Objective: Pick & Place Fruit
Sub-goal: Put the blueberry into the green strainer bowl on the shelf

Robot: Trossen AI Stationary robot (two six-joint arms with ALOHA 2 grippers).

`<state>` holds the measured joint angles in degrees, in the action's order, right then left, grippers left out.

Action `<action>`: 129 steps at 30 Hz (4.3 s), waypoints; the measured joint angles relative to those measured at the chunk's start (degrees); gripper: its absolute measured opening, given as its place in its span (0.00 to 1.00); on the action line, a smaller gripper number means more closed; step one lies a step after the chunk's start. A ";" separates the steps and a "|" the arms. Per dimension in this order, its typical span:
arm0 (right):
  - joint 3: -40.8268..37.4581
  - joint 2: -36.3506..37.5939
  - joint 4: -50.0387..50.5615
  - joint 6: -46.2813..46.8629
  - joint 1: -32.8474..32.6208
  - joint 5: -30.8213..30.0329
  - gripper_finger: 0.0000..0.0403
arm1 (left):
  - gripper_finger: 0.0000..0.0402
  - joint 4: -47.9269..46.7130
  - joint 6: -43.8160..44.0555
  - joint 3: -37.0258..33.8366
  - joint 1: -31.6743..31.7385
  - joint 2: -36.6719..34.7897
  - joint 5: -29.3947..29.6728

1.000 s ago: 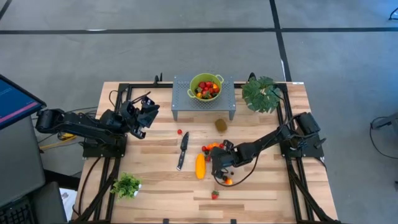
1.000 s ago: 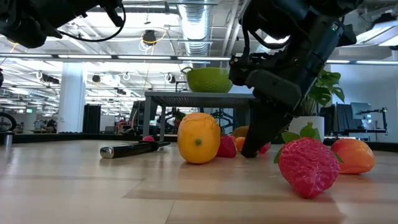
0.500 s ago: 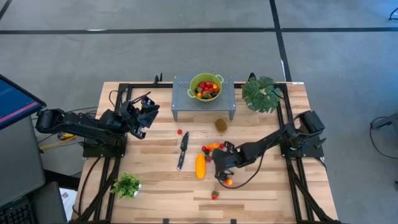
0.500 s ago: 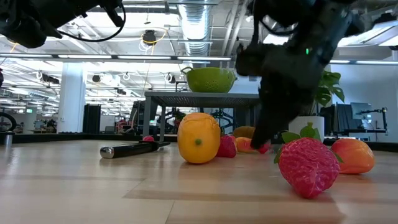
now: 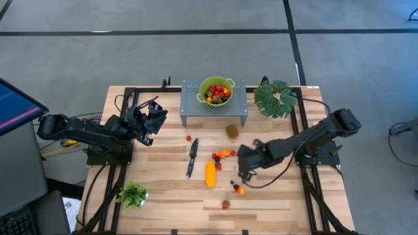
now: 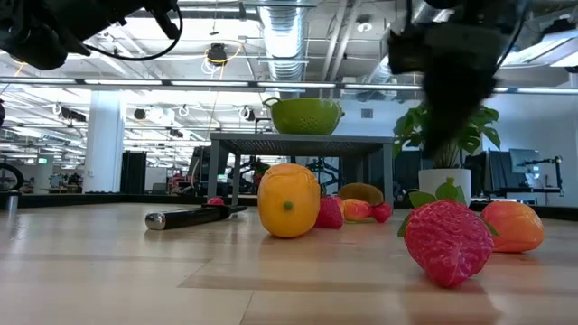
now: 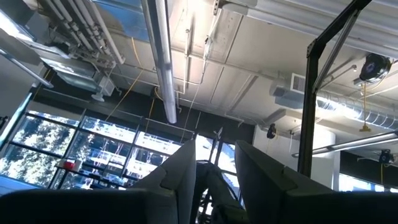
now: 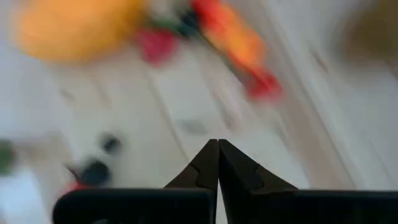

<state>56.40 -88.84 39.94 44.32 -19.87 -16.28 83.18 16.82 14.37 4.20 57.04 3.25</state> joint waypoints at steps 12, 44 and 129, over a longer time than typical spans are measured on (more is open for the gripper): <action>0.02 2.68 19.67 16.14 -3.41 -0.66 0.34 | 0.26 0.00 0.00 0.00 -0.02 0.00 0.19; -17.86 2.65 -2.35 8.49 3.80 2.92 0.52 | 0.26 0.00 -0.01 0.00 0.00 0.00 -0.03; -17.97 2.38 -2.34 9.13 2.42 7.41 0.36 | 0.26 0.00 0.00 0.00 0.00 0.00 0.18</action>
<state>38.44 -86.46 37.60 53.44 -17.45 -8.88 83.18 16.82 14.37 4.20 57.04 3.43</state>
